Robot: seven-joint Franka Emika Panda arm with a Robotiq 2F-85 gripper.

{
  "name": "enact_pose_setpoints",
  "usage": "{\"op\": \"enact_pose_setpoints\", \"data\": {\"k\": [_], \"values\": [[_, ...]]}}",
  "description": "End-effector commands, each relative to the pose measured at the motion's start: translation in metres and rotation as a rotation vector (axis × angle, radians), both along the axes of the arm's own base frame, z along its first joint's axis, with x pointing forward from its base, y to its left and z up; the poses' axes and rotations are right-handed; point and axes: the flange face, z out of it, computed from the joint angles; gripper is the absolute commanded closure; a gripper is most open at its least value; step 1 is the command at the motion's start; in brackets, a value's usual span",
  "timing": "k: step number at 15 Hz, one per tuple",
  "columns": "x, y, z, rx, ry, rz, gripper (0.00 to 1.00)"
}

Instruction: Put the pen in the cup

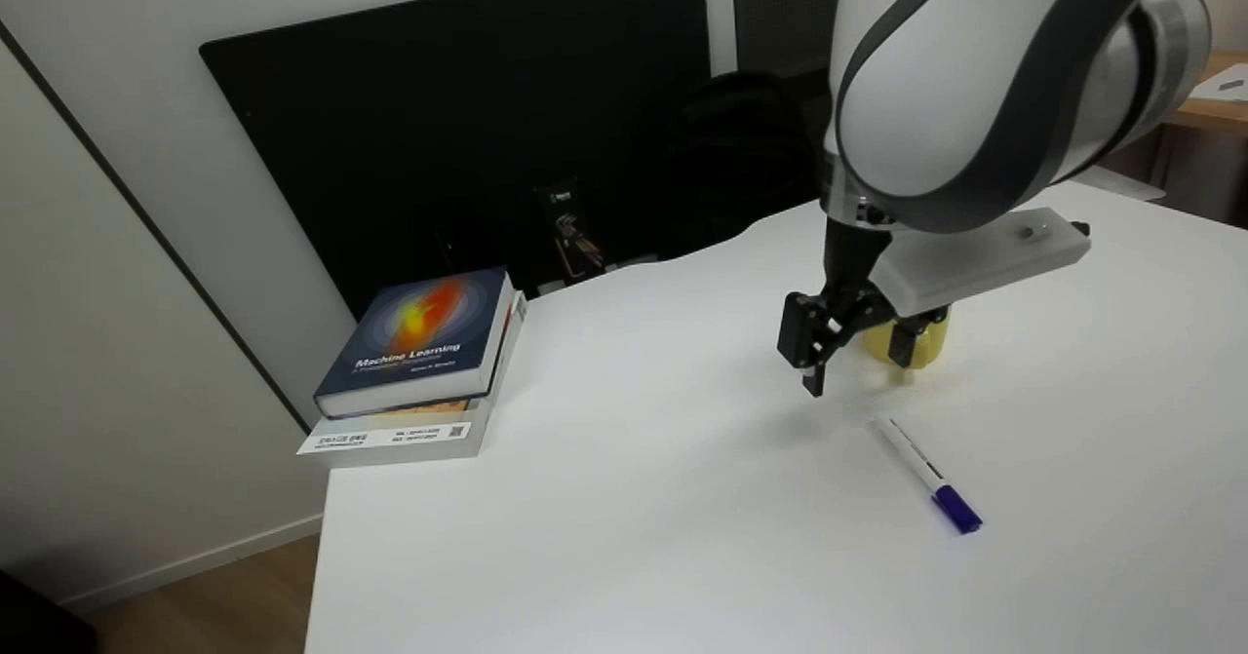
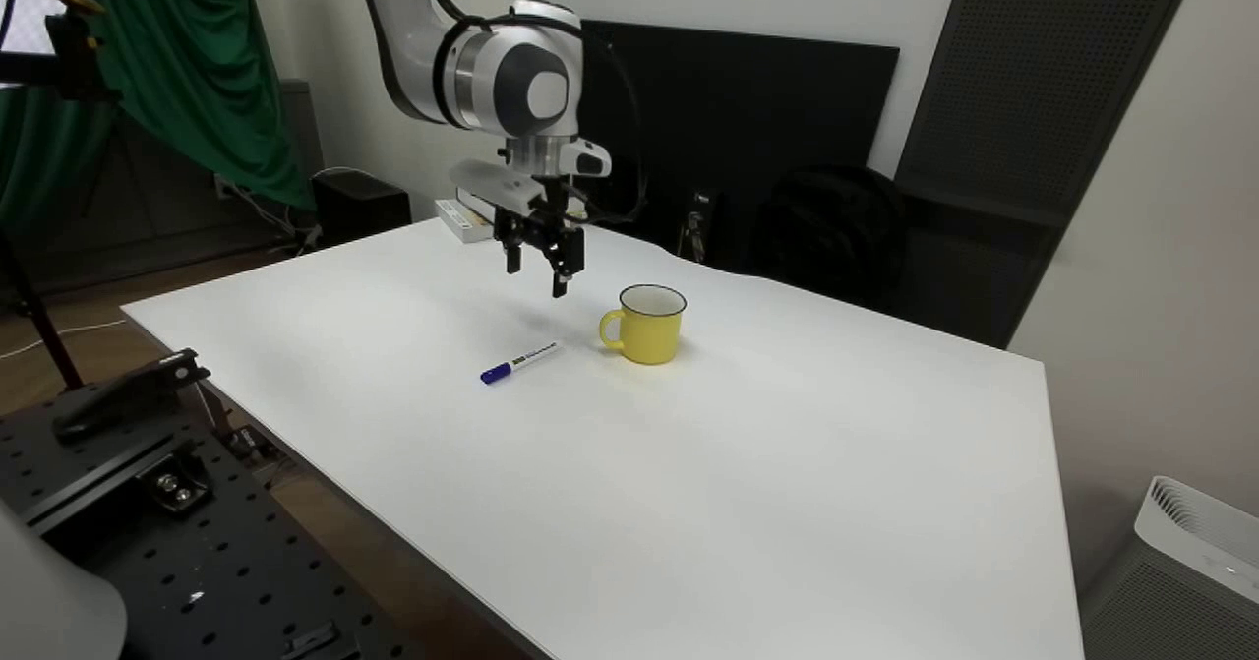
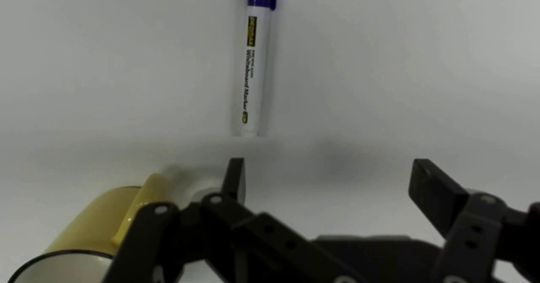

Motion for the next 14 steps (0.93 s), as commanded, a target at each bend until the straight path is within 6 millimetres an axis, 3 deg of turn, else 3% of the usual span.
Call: {"op": "enact_pose_setpoints", "data": {"k": [1, 6, 14], "values": [[0.004, 0.003, -0.022, -0.027, 0.023, -0.042, 0.0], [-0.004, -0.011, -0.043, -0.062, 0.059, -0.076, 0.0], [-0.006, -0.022, -0.059, -0.051, 0.063, -0.081, 0.0]]}}
